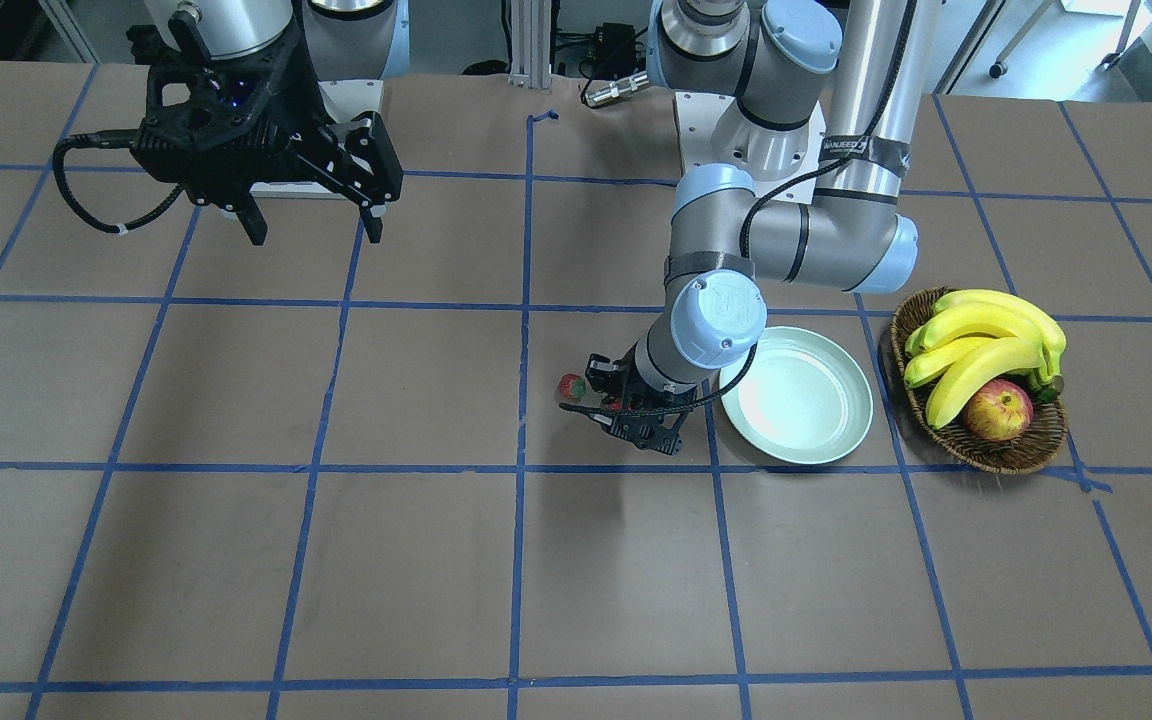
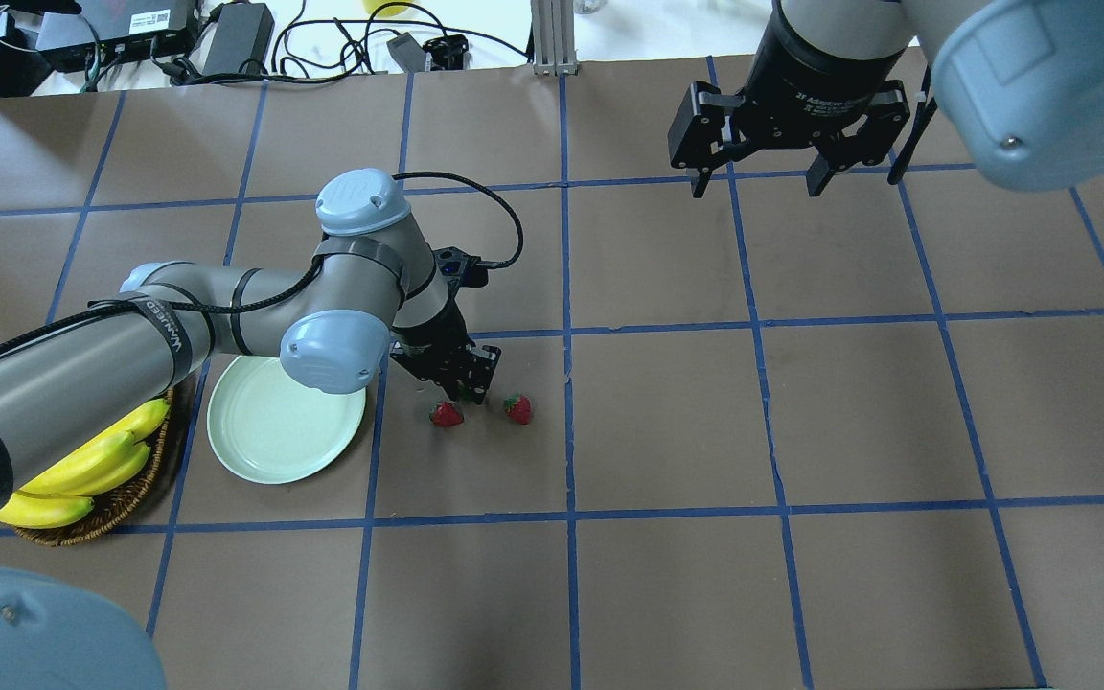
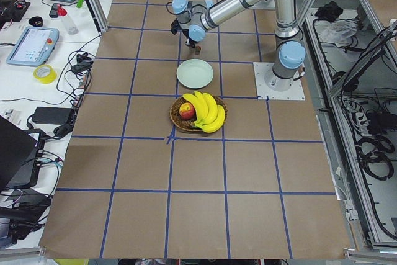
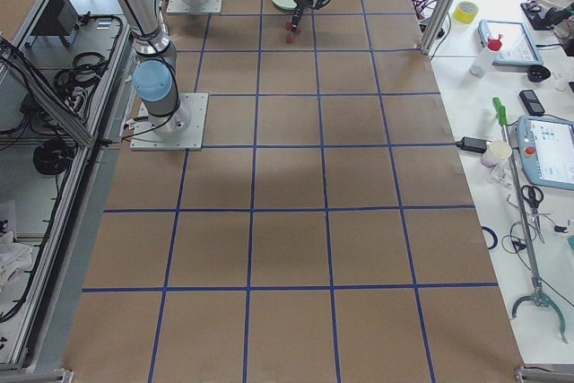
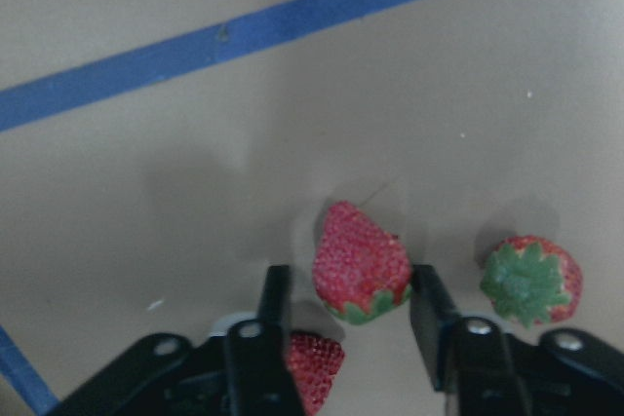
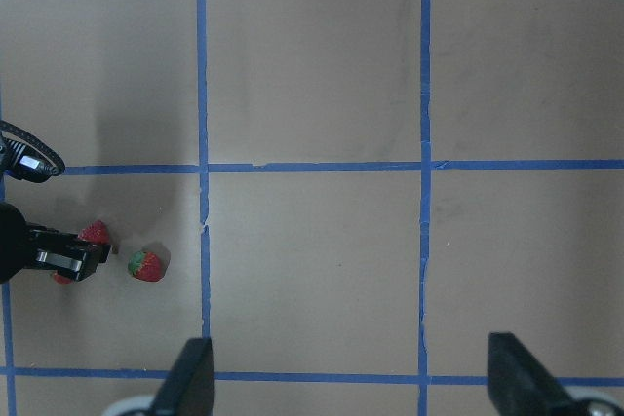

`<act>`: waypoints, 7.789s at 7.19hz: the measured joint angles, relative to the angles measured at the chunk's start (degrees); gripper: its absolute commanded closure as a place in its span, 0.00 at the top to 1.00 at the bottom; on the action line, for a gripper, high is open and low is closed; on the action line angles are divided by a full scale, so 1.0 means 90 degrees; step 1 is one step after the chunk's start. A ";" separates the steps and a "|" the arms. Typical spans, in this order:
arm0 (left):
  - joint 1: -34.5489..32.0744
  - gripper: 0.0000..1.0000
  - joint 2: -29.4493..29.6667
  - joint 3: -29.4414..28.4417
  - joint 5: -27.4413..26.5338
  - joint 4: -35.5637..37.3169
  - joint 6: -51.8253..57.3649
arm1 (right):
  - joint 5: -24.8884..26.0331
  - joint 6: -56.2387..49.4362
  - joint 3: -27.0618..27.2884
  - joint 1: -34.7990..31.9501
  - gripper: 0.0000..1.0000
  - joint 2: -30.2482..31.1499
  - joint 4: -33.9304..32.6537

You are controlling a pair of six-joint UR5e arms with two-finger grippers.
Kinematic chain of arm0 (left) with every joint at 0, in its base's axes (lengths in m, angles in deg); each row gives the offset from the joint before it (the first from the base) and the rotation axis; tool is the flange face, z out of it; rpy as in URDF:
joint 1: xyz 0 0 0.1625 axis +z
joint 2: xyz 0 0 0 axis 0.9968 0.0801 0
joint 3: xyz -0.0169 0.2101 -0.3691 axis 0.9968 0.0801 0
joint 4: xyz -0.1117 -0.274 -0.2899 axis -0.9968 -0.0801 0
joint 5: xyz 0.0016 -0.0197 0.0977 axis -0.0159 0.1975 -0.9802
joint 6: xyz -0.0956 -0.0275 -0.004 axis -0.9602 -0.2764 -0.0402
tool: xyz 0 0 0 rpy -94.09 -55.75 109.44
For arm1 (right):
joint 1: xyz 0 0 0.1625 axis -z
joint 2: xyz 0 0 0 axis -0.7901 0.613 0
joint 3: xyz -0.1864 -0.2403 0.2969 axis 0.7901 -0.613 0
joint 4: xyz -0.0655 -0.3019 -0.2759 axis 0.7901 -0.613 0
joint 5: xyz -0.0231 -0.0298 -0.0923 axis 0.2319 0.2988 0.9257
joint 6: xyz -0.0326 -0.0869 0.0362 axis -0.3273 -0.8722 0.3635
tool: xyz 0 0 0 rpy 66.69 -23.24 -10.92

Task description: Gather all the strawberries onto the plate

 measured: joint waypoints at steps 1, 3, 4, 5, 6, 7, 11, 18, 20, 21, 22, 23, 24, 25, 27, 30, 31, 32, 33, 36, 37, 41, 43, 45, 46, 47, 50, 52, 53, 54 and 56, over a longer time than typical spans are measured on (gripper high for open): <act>-0.0001 0.00 -0.0036 -0.0054 0.0001 0.0015 -0.0008 | 0.0004 -0.0001 0.0000 0.0003 1.00 -0.0004 -0.0011; 0.0022 0.00 -0.0223 -0.0545 -0.0090 -0.0358 -0.0045 | 0.0139 0.0004 0.0000 0.0100 1.00 -0.0001 0.0002; 0.0111 0.00 -0.0323 -0.0935 -0.0354 -0.0852 -0.0020 | 0.0181 0.0007 0.0000 0.0156 1.00 0.0003 0.0009; 0.0367 0.00 -0.0427 -0.1231 -0.0704 -0.1334 0.0013 | 0.0197 0.0010 0.0000 0.0182 1.00 0.0006 0.0012; 0.0763 0.00 -0.0531 -0.1365 -0.0914 -0.1698 0.0096 | 0.0202 0.0012 0.0000 0.0194 1.00 0.0008 0.0013; 0.1216 0.00 -0.0609 -0.1384 -0.1010 -0.1989 0.0282 | 0.0204 0.0015 0.0000 0.0200 1.00 0.0011 0.0014; 0.2801 0.00 -0.0677 -0.0602 -0.1270 -0.2355 0.1411 | 0.0203 0.0030 0.0000 0.0204 1.00 0.0016 0.0018; 0.3037 1.00 -0.0476 -0.0369 -0.1066 -0.2130 0.1161 | 0.0214 0.0005 -0.0006 0.0188 1.00 0.0007 0.0020; 0.2674 1.00 -0.0544 -0.0693 -0.0976 -0.2125 0.0752 | 0.0217 0.0007 -0.0004 0.0193 1.00 0.0007 0.0021; 0.2330 1.00 -0.0560 -0.0911 -0.0960 -0.2127 0.0337 | 0.0221 0.0007 -0.0001 0.0195 1.00 0.0007 0.0036; 0.1946 1.00 -0.0565 -0.1039 -0.0903 -0.2125 -0.0293 | 0.0219 0.0003 0.0000 0.0194 1.00 0.0007 0.0045; 0.1610 1.00 -0.0568 -0.1088 -0.0762 -0.2118 -0.0887 | 0.0214 -0.0007 0.0000 0.0192 1.00 0.0005 0.0034; 0.1309 1.00 -0.0559 -0.1083 -0.0555 -0.2067 -0.1346 | 0.0214 -0.0013 0.0000 0.0193 1.00 0.0006 0.0028; 0.1014 1.00 -0.0527 -0.1028 -0.0398 -0.1919 -0.1608 | 0.0217 -0.0013 0.0000 0.0193 1.00 0.0009 0.0031; 0.0598 1.00 -0.0448 -0.0598 -0.0233 -0.1294 -0.1785 | 0.0217 -0.0012 0.0000 0.0195 1.00 0.0016 0.0023; 0.0444 1.00 -0.0408 0.0061 0.0074 -0.0701 -0.1789 | 0.0218 -0.0003 0.0000 0.0196 1.00 0.0016 0.0016; 0.0389 1.00 -0.0405 0.0169 0.0089 -0.0669 -0.1789 | 0.0216 -0.0002 0.0000 0.0195 1.00 0.0015 0.0020; 0.0359 1.00 -0.0395 0.0224 0.0093 -0.0655 -0.1789 | 0.0215 0.0000 0.0000 0.0198 1.00 0.0012 0.0022; 0.0347 0.98 -0.0370 0.0249 0.0101 -0.0648 -0.1791 | 0.0215 0.0004 0.0000 0.0200 1.00 0.0010 0.0023; 0.0338 0.23 -0.0270 0.0353 0.0095 -0.0647 -0.1799 | 0.0215 0.0006 0.0000 0.0201 1.00 0.0002 0.0019; 0.0336 0.00 -0.0256 0.0363 0.0109 -0.0649 -0.1793 | 0.0215 0.0004 0.0000 0.0202 1.00 0.0004 0.0021; 0.0343 0.00 -0.0279 0.0212 0.0147 -0.0671 -0.1823 | 0.0215 0.0008 0.0000 0.0196 1.00 0.0016 0.0030; 0.0348 0.99 -0.0334 -0.0119 0.0130 -0.0831 -0.1925 | 0.0215 0.0008 0.0000 0.0196 1.00 0.0017 0.0033; 0.0350 1.00 -0.0351 -0.0226 0.0136 -0.0930 -0.2148 | 0.0215 0.0008 0.0000 0.0196 1.00 0.0018 0.0033; 0.0350 1.00 -0.0335 -0.0235 0.0126 -0.0925 -0.2185 | 0.0213 0.0008 0.0000 0.0193 1.00 0.0016 0.0033; 0.0350 1.00 -0.0298 -0.0236 0.0104 -0.0899 -0.2180 | 0.0209 0.0008 0.0000 0.0189 1.00 0.0015 0.0033; 0.0350 0.97 -0.0139 -0.0206 0.0054 -0.0853 -0.2093 | 0.0205 0.0008 0.0000 0.0179 1.00 0.0023 0.0048; 0.0350 0.85 0.0046 -0.0202 0.0049 -0.0823 -0.2096 | 0.0205 0.0018 0.0000 0.0185 1.00 0.0015 0.0056; 0.0350 0.65 0.0115 -0.0199 0.0054 -0.0817 -0.2107 | 0.0205 0.0034 0.0000 0.0187 1.00 0.0009 0.0057; 0.0350 0.17 0.0159 -0.0189 0.0063 -0.0817 -0.2128 | 0.0205 0.0042 0.0000 0.0189 1.00 0.0009 0.0060; 0.0350 0.00 0.0190 -0.0191 0.0080 -0.0844 -0.2138 | 0.0212 0.0042 0.0000 0.0194 1.00 0.0019 0.0094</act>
